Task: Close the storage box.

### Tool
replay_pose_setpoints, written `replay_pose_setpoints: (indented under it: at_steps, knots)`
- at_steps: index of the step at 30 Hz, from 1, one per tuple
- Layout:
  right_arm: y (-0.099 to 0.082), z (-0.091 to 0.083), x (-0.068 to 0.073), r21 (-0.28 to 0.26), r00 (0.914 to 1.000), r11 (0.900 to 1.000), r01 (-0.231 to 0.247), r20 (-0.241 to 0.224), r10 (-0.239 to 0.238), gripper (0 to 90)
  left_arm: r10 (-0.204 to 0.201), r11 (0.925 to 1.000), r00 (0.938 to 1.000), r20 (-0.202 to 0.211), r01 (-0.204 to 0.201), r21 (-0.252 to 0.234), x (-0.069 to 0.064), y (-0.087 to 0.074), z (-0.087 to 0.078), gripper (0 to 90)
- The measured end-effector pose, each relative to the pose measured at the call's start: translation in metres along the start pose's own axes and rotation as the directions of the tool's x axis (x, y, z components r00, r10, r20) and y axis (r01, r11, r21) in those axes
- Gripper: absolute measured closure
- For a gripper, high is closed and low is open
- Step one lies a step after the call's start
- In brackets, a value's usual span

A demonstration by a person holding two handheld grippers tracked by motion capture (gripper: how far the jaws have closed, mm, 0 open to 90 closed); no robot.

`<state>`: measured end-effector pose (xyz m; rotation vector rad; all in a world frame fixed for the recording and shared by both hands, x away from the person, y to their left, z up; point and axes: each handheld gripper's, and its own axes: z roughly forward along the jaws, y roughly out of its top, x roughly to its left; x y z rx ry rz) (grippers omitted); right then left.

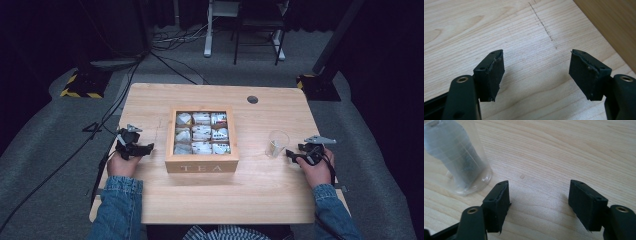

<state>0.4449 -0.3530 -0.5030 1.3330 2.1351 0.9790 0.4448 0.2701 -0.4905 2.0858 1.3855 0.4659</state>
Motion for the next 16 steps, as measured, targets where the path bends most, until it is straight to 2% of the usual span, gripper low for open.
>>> replay_pose_setpoints:
  at_steps: [2, 6, 8, 9, 16]
  knots:
    - [0.0000, 0.0000, 0.0000, 0.000, 1.0000, 1.0000, 0.001, 0.001, -0.001, 33.9, 0.020, 0.9998, 0.9997, -0.011, -0.020, 0.009, -0.0007, -0.0008, 0.0036, 28.3]
    - [0.0000, -0.0001, 0.0002, 0.001, 1.0000, 1.0000, 0.000, -0.001, 0.000, 33.7, 0.017, 0.9997, 0.9998, 0.005, -0.017, -0.020, 0.0007, -0.0026, 0.0068, 25.8]
    - [0.0000, -0.0001, 0.0003, 0.002, 1.0000, 1.0000, 0.001, -0.002, -0.001, 33.6, 0.023, 0.9971, 0.9997, 0.005, -0.023, -0.073, 0.0034, -0.0075, 0.0104, 22.8]
    - [0.0000, -0.0002, 0.0002, 0.003, 1.0000, 1.0000, 0.002, -0.005, -0.002, 32.5, 0.014, 0.9973, 0.9998, 0.016, -0.012, -0.073, 0.0046, -0.0077, 0.0107, 18.6]
    - [-0.0009, -0.0003, -0.0004, 0.018, 0.9999, 0.9998, -0.005, 0.009, 0.005, 21.6, 0.017, 0.9975, 0.9998, 0.014, -0.016, -0.068, 0.0066, -0.0073, 0.0111, 16.5]
